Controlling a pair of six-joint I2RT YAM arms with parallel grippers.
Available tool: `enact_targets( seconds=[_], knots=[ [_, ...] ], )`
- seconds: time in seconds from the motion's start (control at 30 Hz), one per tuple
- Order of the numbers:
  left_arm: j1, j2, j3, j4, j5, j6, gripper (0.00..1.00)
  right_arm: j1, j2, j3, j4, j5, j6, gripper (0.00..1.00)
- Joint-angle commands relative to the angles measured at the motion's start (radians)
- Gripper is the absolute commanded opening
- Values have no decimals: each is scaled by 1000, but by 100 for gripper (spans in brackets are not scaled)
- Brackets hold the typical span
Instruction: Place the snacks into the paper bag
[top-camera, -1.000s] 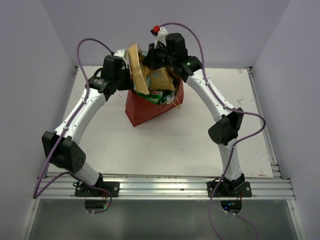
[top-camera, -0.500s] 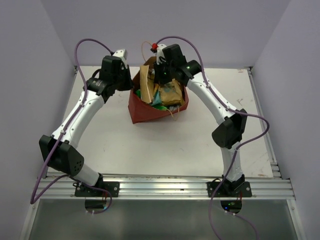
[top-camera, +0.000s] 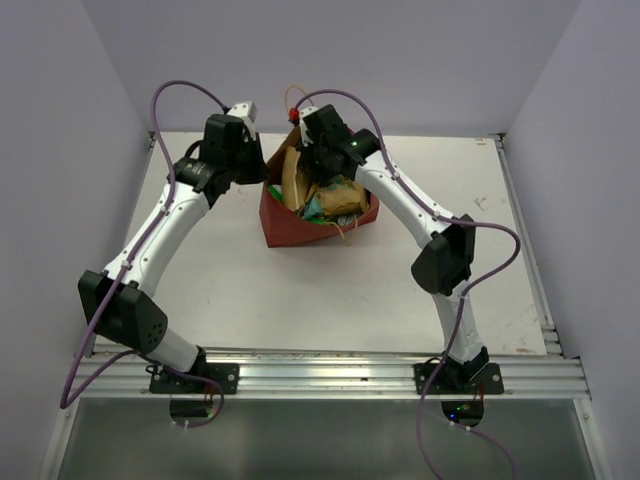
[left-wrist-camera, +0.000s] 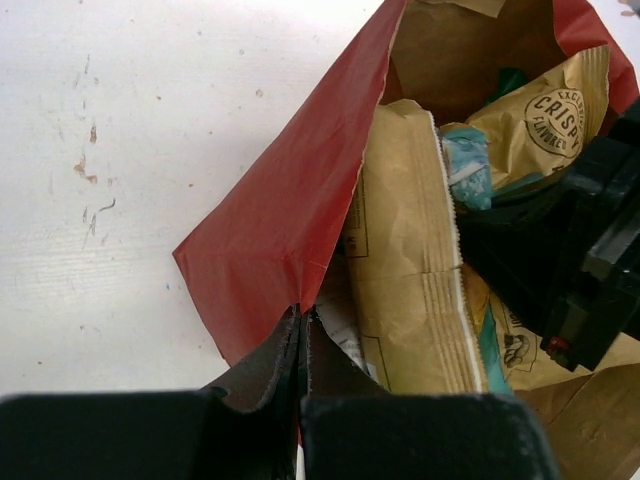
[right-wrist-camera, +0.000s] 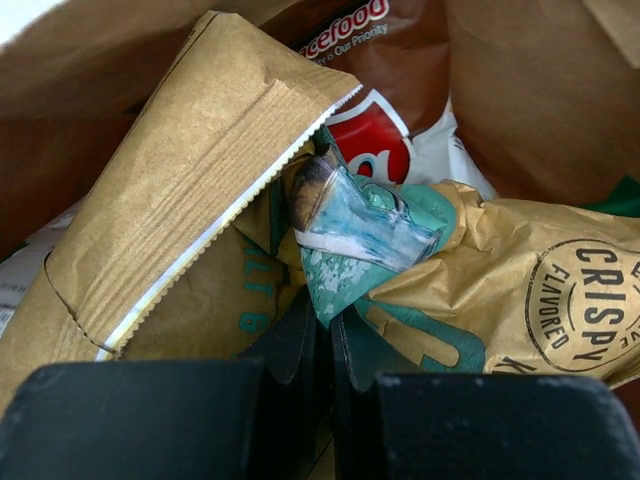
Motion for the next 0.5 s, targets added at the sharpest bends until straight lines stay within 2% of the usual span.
enact_targets(
  seconds=[0.0,0.3,0.4,0.43,0.47],
  knots=[
    [4,-60,-12,46,-1,9,0,15,86,14,-119,54,-9,0],
    [4,-72,-30,53,-1,9,0,24,97,-13,-104,98,-3,0],
    [4,-75,-32,57,2,7,0,26,83,25,-115,124,-3,0],
    [4,-75,-32,54,4,9,0,26,68,43,-118,132,0,1],
    [4,-75,-32,56,4,9,0,26,60,98,-125,135,9,10]
  ],
)
